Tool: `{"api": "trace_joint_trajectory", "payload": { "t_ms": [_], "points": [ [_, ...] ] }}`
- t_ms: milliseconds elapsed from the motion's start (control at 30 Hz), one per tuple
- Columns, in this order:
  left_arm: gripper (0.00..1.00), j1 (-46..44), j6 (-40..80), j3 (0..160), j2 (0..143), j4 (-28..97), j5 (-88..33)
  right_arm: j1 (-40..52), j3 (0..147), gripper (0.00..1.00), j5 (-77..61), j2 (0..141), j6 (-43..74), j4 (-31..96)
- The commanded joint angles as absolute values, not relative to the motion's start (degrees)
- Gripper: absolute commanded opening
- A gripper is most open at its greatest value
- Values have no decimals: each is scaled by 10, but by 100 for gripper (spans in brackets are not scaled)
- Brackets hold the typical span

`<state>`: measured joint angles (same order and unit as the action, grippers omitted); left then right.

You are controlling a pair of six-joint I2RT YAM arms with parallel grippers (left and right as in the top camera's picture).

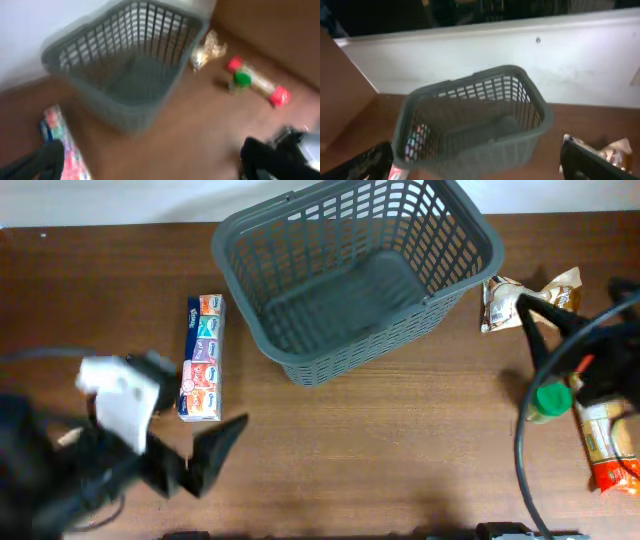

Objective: Pack container
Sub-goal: 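Raise both grippers and move them toward the gray basket's rims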

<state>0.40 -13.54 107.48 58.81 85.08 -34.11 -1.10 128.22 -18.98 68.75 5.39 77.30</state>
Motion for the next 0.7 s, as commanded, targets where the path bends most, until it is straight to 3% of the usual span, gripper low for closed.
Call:
{"api": "trace_joint_trajectory", "payload": {
  "t_ms": [0,133,233,333,567,667],
  "points": [
    [99,5,-148,1144,653,898,-331,-8,1383,98,-193,733,64,828],
    [99,1,-149,1148,682,858,-389,-8,1384,99,-188,750,62,848],
    [99,-55,-149,1149,696,858,-385,-8,1384,99,-189,767,65,852],
    [99,-166,-145,1149,705,856,-334,-8,1384,99,-205,789,64,857],
    [99,-475,19,1149,724,850,-48,-8,1384,99,-234,845,62,857],
    [99,-542,21,1149,733,866,-33,-8,1384,98,-234,862,63,854]
  ]
}}
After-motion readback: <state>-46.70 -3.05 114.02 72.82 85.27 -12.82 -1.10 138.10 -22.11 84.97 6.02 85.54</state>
